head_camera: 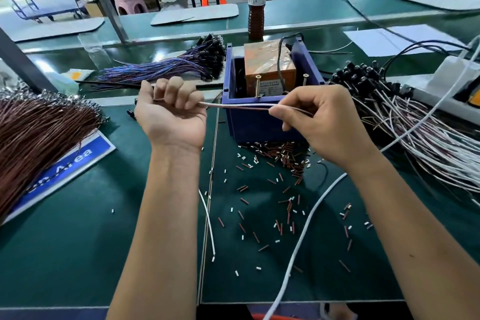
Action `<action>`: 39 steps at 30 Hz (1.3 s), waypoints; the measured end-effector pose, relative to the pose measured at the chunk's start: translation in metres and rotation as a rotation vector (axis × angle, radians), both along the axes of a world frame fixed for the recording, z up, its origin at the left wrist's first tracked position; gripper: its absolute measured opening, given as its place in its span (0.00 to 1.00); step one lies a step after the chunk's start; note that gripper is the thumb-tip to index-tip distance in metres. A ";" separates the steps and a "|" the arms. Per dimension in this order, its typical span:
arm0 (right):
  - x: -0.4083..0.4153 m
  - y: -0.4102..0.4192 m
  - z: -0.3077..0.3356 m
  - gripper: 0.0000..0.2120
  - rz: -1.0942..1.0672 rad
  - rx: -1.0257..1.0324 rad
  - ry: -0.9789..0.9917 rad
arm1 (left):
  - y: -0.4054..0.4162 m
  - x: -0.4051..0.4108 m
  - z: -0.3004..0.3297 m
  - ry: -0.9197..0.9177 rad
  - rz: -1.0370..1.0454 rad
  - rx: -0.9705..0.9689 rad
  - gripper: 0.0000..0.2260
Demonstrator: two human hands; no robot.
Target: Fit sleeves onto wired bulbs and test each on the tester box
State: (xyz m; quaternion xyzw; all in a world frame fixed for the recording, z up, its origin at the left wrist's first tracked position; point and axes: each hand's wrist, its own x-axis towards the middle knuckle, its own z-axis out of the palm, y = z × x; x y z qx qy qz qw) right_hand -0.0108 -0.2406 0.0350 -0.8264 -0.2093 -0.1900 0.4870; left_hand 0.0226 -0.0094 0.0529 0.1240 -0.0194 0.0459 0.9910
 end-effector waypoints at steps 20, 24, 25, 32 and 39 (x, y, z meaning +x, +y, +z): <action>-0.006 -0.013 -0.028 0.05 -0.068 -0.025 -0.101 | -0.038 -0.015 -0.044 -0.514 0.131 1.573 0.05; -0.006 -0.011 -0.029 0.07 -0.074 -0.042 -0.102 | -0.048 -0.014 -0.056 -0.516 0.044 1.565 0.08; -0.005 -0.011 -0.030 0.09 -0.084 -0.046 -0.100 | -0.050 -0.013 -0.057 -0.517 0.046 1.558 0.08; -0.002 -0.016 -0.033 0.06 -0.101 -0.061 -0.082 | -0.053 -0.009 -0.064 -0.529 0.070 1.587 0.03; 0.000 -0.018 -0.036 0.04 -0.087 -0.035 -0.006 | -0.050 -0.009 -0.062 -0.558 0.078 1.684 0.02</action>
